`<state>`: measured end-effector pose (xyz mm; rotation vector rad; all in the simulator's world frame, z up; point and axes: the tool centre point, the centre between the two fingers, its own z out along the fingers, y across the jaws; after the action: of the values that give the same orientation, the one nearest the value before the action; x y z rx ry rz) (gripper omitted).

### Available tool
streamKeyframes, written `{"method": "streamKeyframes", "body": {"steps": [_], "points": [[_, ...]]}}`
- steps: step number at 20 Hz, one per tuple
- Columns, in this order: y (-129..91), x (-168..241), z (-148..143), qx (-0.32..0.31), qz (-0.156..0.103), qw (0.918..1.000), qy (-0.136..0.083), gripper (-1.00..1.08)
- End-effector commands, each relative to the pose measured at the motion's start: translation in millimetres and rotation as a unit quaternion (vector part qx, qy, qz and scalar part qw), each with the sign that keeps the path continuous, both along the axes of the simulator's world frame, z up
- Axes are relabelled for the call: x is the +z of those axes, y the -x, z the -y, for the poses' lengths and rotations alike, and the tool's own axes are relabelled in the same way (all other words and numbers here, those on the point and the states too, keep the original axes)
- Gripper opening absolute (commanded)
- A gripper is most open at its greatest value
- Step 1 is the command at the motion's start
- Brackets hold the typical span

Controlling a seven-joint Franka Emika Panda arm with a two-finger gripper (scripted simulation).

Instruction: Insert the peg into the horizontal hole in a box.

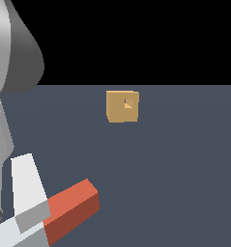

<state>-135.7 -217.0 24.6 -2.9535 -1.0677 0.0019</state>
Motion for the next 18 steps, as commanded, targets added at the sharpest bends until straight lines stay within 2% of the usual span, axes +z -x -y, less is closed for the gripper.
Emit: {"method": "streamKeyframes", "body": {"steps": [1,3,4,18], "points": [[-0.5,-5.0,0.1,0.000,0.001,1.0000,0.000,1.00],[-0.6,-6.1,0.1,0.000,0.001,1.0000,0.000,1.00],[-0.6,-6.1,0.1,0.000,0.001,1.0000,0.000,-1.00],[-5.6,-4.7,-2.6,0.006,0.001,1.0000,0.000,-1.00]]}}
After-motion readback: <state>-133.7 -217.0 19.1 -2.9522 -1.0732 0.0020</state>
